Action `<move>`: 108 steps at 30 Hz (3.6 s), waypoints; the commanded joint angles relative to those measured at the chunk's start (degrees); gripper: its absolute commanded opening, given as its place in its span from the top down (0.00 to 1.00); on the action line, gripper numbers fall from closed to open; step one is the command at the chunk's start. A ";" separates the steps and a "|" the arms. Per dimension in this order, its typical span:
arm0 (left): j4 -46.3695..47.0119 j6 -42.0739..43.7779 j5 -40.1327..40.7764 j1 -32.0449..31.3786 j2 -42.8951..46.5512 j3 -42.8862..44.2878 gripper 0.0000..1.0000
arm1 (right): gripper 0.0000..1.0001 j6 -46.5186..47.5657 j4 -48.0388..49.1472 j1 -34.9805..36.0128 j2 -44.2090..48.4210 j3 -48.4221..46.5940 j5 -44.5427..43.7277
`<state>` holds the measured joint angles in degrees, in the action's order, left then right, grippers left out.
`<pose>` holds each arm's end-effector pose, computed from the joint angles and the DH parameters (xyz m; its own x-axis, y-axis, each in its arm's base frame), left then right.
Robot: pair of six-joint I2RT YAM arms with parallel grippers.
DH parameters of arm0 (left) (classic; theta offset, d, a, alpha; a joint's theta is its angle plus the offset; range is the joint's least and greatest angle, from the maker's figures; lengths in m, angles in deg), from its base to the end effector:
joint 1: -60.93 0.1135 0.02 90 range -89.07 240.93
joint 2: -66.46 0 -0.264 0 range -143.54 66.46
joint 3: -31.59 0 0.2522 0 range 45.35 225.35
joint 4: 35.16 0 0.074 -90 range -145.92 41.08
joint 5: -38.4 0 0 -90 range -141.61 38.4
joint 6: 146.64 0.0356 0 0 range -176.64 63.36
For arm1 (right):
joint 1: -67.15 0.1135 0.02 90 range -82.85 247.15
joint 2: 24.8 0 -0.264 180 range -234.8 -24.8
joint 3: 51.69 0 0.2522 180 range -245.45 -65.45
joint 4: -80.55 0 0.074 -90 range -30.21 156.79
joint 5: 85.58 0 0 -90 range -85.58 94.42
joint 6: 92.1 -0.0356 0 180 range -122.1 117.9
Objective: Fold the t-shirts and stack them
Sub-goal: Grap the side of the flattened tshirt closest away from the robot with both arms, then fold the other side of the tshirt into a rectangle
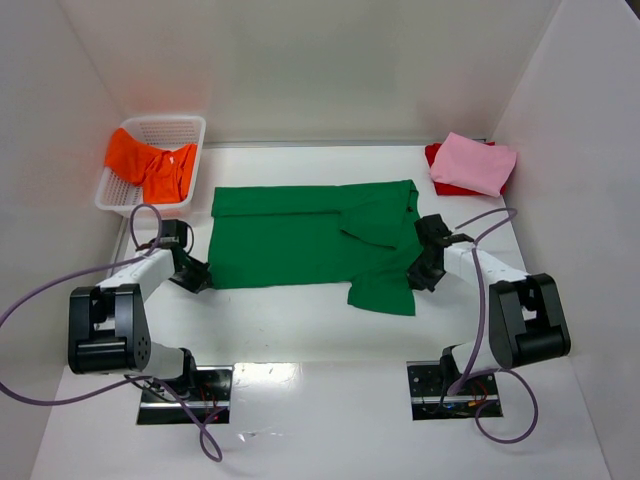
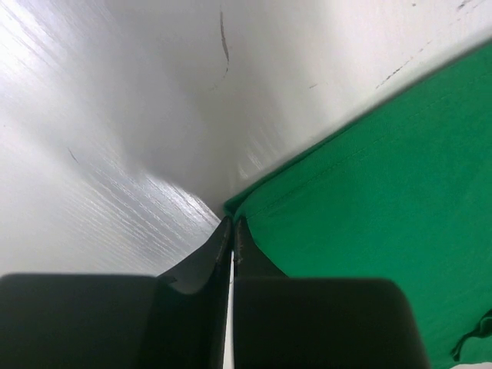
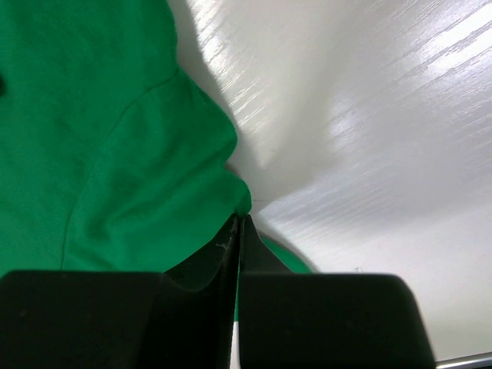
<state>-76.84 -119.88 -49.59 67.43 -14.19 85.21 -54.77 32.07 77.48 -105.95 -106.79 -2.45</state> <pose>0.2399 0.0286 0.1573 -0.3045 -0.9328 -0.1927 -0.8833 0.3523 -0.3095 0.2321 0.0380 0.1582 -0.6916 0.6764 -0.2534 0.6650 0.7332 0.1422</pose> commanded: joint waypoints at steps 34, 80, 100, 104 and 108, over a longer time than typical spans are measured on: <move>11.22 14.47 -3.43 0.18 -14.37 30.24 1.00 | 1.00 5.91 8.58 -6.90 -9.69 -27.65 -2.53; 17.80 14.99 -5.68 0.18 -31.77 46.54 0.01 | 0.38 15.40 14.50 -7.43 -37.24 -56.03 3.43; 2.45 71.73 -28.55 -15.33 -39.85 64.91 0.01 | 0.33 14.94 15.65 -2.33 -20.54 -31.61 13.64; -1.00 80.50 -26.98 -15.47 -39.85 63.61 0.01 | 0.33 13.62 15.65 -1.01 -20.54 -29.85 14.14; -2.22 88.27 -18.95 -15.47 -39.85 61.07 0.01 | 0.33 12.26 16.88 -1.01 -20.54 -28.09 14.34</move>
<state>-76.38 -43.59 -74.41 50.73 -53.57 147.92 -40.81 46.65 76.63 -128.74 -135.93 11.44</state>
